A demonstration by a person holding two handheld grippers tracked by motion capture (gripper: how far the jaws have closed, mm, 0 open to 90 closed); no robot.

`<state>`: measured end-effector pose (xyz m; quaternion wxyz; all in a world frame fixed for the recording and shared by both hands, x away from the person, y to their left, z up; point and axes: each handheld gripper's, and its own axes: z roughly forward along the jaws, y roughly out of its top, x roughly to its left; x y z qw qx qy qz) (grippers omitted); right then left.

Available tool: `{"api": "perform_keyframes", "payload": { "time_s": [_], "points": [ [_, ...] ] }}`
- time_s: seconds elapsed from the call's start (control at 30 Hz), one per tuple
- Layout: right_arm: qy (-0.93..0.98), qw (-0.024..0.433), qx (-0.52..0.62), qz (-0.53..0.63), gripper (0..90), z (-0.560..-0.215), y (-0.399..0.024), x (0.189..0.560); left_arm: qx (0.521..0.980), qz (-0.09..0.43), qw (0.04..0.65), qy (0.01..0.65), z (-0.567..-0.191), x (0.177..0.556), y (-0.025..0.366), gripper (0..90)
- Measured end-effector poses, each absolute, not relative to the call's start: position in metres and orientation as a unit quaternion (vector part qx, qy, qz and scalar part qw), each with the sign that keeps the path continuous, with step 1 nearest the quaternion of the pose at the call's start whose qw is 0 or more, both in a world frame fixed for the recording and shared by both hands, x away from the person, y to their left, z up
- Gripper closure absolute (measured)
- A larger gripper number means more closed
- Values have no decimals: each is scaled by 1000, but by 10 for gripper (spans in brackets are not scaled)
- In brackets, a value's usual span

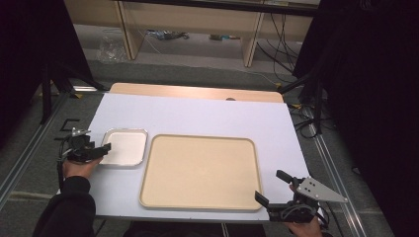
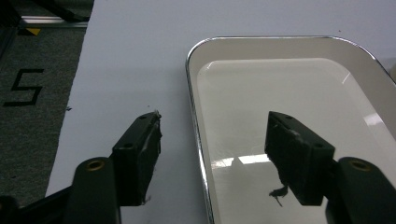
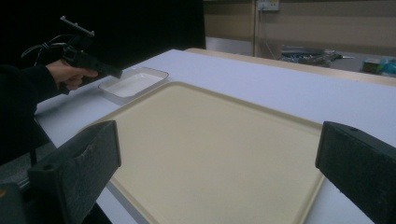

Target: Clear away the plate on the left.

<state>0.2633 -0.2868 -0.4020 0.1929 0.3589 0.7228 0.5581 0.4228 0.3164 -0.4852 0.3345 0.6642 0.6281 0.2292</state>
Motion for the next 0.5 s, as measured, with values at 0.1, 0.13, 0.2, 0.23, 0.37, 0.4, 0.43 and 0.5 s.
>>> {"api": "perform_keyframes", "payload": {
  "time_s": [0.1,0.13,0.2,0.23,0.37,0.4,0.43,0.5],
  "points": [
    [723,194,358,558,7,-402,-287,263,663,225,335,630,-486,423,319,424],
    [723,194,358,558,7,-402,-287,263,663,224,333,632,-486,424,320,428],
    [723,193,359,558,7,-402,-287,263,661,223,331,635,-486,424,322,431],
    [723,193,359,558,7,-402,-287,263,659,219,335,636,-487,425,322,442],
    [721,192,358,561,7,-402,-286,264,664,213,327,638,-488,427,324,494],
    [721,192,358,561,7,-402,-286,264,664,211,324,640,-489,427,324,494],
    [723,194,358,557,7,-402,-287,263,664,209,325,640,-490,428,324,503],
    [723,193,359,558,7,-402,-287,263,662,203,321,646,-491,429,324,530]
  ]
}}
